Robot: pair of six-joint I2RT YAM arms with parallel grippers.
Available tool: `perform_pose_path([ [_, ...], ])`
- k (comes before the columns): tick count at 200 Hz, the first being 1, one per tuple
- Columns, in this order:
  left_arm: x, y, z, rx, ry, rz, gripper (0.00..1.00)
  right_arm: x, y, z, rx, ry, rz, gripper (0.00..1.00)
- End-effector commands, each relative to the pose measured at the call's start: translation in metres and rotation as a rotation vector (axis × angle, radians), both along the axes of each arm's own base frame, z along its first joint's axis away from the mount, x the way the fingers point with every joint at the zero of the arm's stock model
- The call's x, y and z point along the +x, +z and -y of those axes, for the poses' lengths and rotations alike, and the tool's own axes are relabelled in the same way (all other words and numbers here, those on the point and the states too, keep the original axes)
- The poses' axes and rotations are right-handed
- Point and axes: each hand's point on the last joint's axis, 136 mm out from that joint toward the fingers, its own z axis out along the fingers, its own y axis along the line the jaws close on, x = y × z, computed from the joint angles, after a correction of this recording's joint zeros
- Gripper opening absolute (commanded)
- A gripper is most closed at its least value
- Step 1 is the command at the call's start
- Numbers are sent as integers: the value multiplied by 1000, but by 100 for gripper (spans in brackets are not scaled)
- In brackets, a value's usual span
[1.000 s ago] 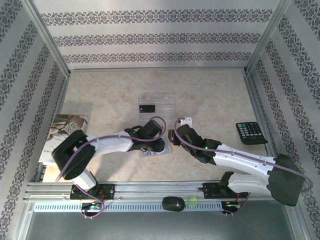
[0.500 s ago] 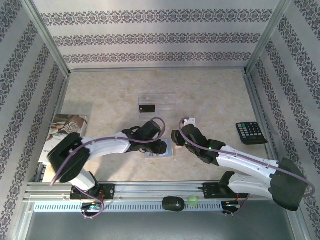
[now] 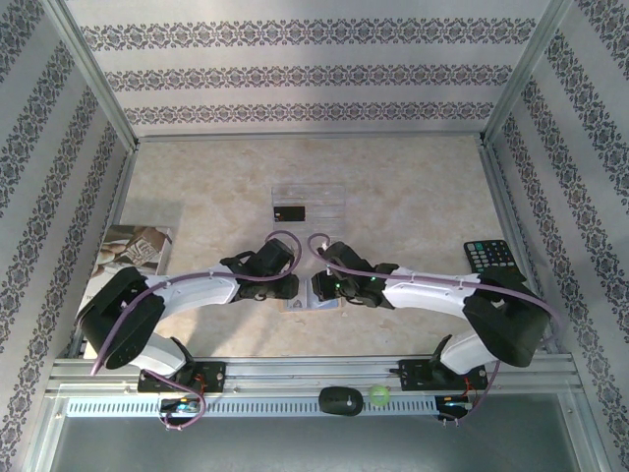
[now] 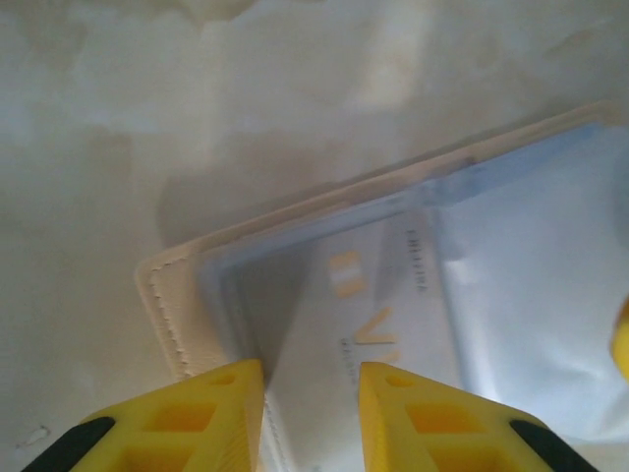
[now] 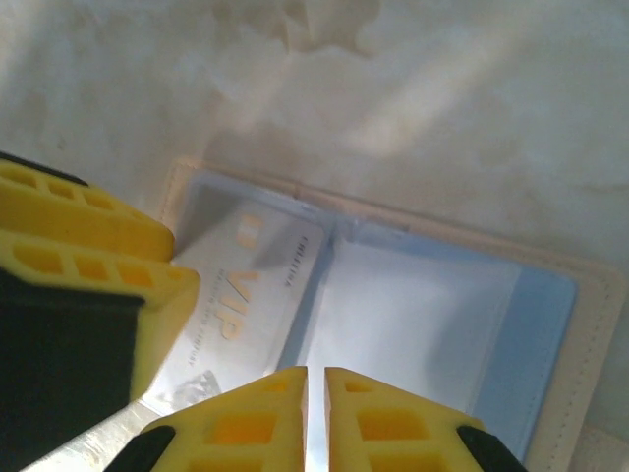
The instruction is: Take the credit cards out of the card holder
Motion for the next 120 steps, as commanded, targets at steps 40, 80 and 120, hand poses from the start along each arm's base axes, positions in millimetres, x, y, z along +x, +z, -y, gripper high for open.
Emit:
perform_pose_path([
  [40,-4,-27,-24,39,29,-50,28,-11,-48,64,-272,-185,-49,6],
  [80,3,5,-10,-87,20,22,36,4,-18,49,-260,-146,72,10],
  [120,7,47,-5,-176,2,132,45,11,50,8,-47,-24,166,26],
])
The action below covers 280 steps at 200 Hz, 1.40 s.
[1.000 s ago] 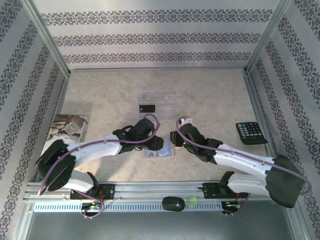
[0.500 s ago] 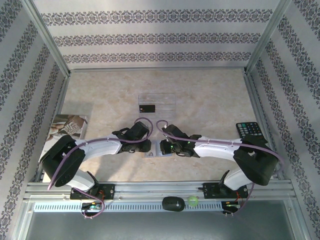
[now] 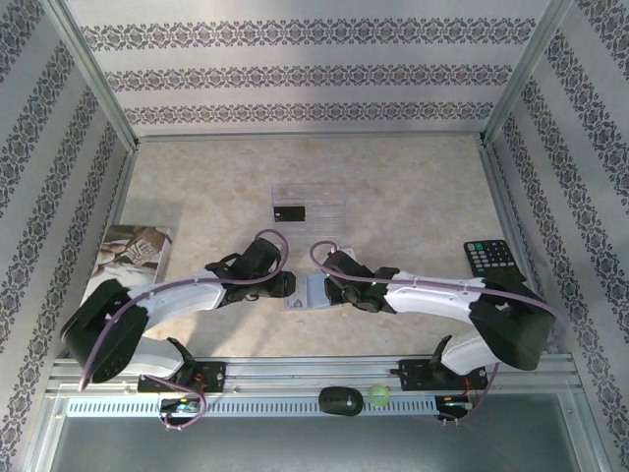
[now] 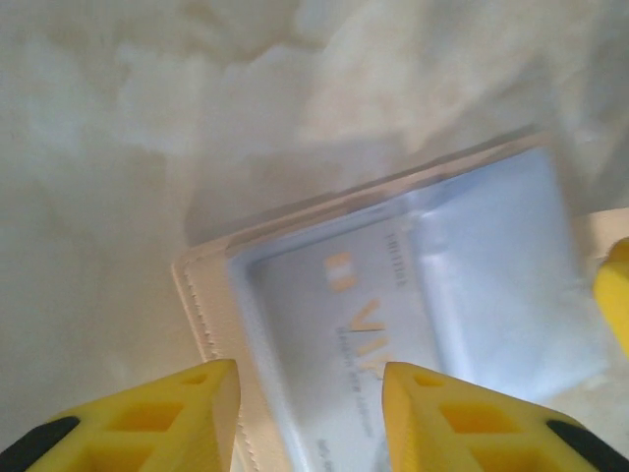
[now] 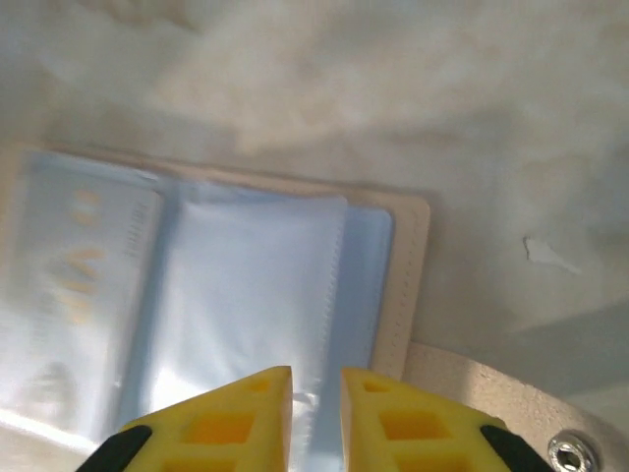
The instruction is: Take the credit cards out of the card holder
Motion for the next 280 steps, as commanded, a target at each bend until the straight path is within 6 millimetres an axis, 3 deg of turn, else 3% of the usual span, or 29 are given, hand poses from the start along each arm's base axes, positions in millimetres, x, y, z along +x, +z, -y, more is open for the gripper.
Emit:
perform_pose_path([
  [1,3,21,1,-47,-13,59,45,9,49,-29,118,89,85,26],
  [28,-2,3,-3,-5,-22,22,49,-2,43,-63,224,164,-68,25],
  [48,-5,-10,-6,17,-27,8,57,-4,26,-70,241,132,-145,24],
  [112,-11,-19,1,31,-71,31,63,-1,3,-58,196,40,-194,19],
  [151,-13,-8,5,139,-88,130,64,2,1,-47,186,6,-174,18],
  [180,-13,-14,-1,240,-75,153,62,4,3,-38,181,-13,-153,18],
  [222,-16,-23,13,226,-102,133,62,1,-1,-37,183,-1,-164,19],
  [280,-23,-41,9,248,-90,82,48,-5,-2,-45,199,49,-178,21],
])
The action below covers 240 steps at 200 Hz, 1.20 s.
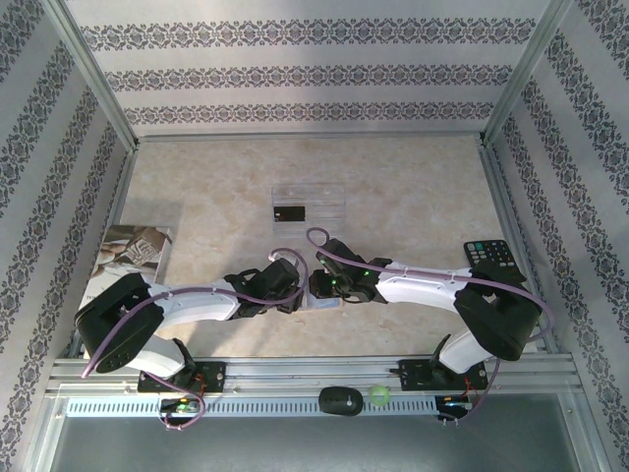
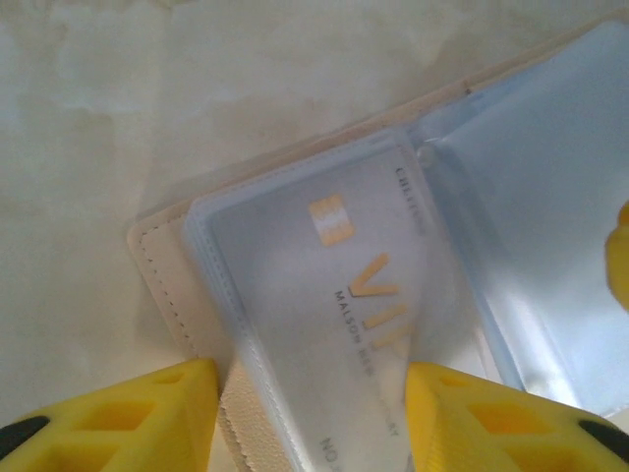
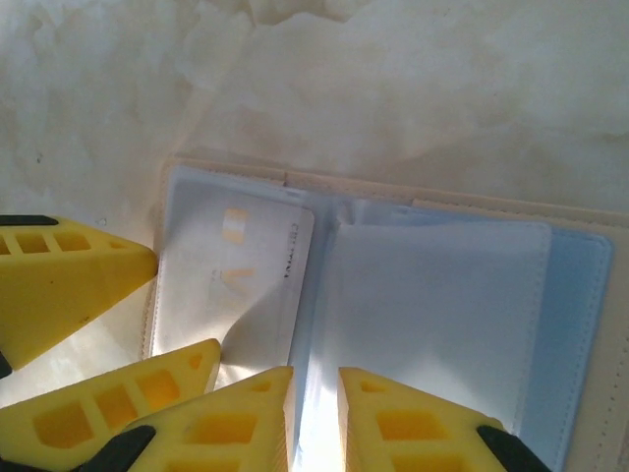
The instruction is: Take the credit cards out of the card holder
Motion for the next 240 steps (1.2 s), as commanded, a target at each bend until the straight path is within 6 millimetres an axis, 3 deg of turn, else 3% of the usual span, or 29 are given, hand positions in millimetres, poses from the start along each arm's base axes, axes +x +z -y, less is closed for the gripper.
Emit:
perform_pose_path([
  [1,-5,-7,0,22,-1,-17,48,-2,2,-3,18,26,4,21],
  [42,-8,-5,-4,17,14,-16,42,-7,2,-12,50,62,-28,23],
  [89,-12,-8,-9,2,43,-39,41,-10,-6,-18,72,71,-83,20],
  [115,-13,-7,-9,-29,46,-54,33,-6,-9,-16,75,51,-93,17],
  [152,-14,-5,-5,-99,34,-77,28,-2,-14,-16,88,33,-113,17],
  [240,-13,-7,-10,-200,79,-134,27,0,-26,-19,141,10,-174,18],
])
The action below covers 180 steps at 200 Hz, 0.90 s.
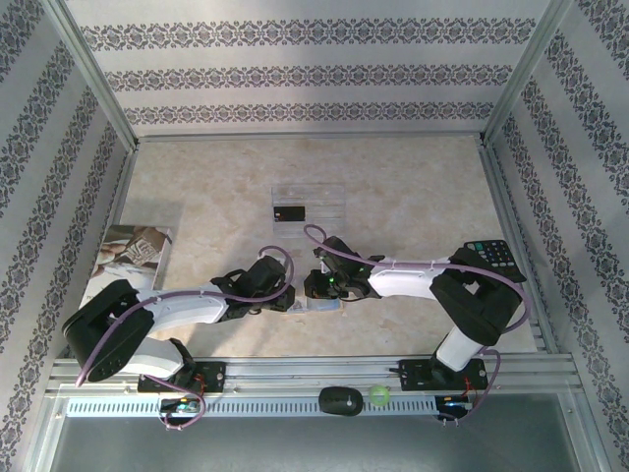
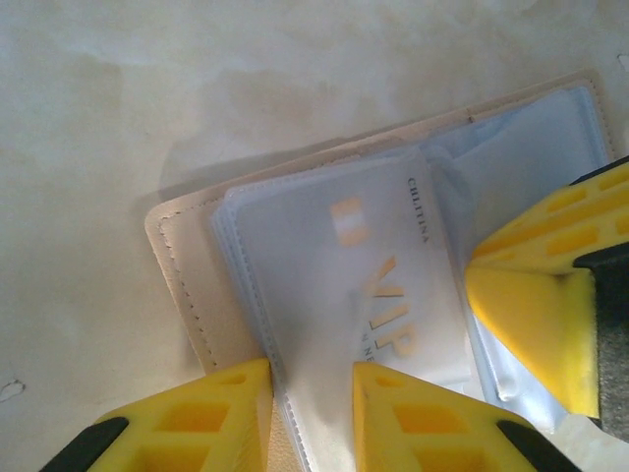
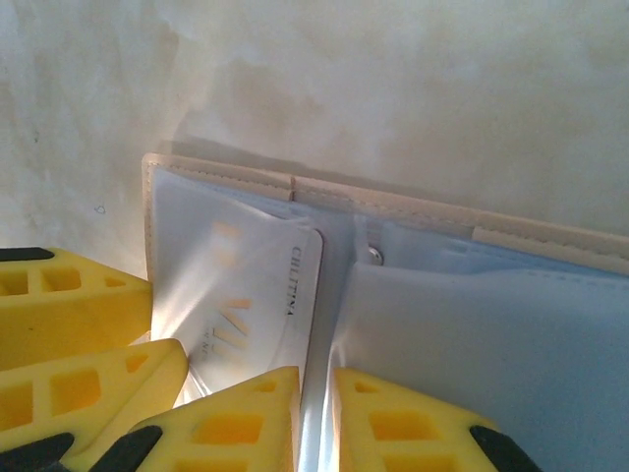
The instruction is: Take the credit cards out of the card holder
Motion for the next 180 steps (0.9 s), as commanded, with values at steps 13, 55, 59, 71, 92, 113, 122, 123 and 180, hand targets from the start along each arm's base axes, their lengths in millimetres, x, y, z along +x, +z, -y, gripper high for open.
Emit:
perform_pose_path([
  [13,-8,-8,-5,-30,15,-62,27,2,-4,-4,53,-23,-41,17],
  [55,-6,-6,-6,-41,24,-59,25,3,3,1,59,-36,-16,18],
  [59,-6,-5,-6,-42,24,-58,25,4,5,1,59,-37,-10,18],
  [71,-6,-6,-7,-42,25,-59,25,4,10,3,59,-40,2,18],
  [92,-6,-6,-7,-44,27,-60,25,2,20,1,68,-32,36,18],
  [113,-6,-5,-8,-45,29,-59,25,-1,22,-5,96,-5,14,19],
  [122,-5,-5,-8,-46,32,-60,25,-4,20,-8,103,1,-9,19],
  [123,-5,-5,-8,-46,32,-60,25,-4,19,-8,104,1,-12,19],
  [180,-6,-7,-10,-51,38,-67,24,-7,1,2,66,-42,-61,17],
])
